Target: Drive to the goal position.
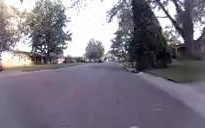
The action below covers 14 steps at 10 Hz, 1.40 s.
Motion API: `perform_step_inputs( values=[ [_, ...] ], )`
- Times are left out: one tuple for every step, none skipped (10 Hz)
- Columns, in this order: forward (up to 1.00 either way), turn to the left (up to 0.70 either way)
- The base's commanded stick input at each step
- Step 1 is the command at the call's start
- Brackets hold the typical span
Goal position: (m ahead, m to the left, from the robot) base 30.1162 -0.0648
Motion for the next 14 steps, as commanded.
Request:
perform_step_inputs(
  values=[
    [1.0,0.0],
    [1.0,-0.25],
    [1.0,-0.4],
    [1.0,-0.16],
    [1.0,0.0],
    [1.0,0.0],
    [1.0,0.0],
    [1.0,0.0],
    [1.0,0.0],
    [1.0,0.0],
    [1.0,0.0],
    [1.0,0.0],
    [1.0,0.0],
    [1.0,0.0]
  ],
)
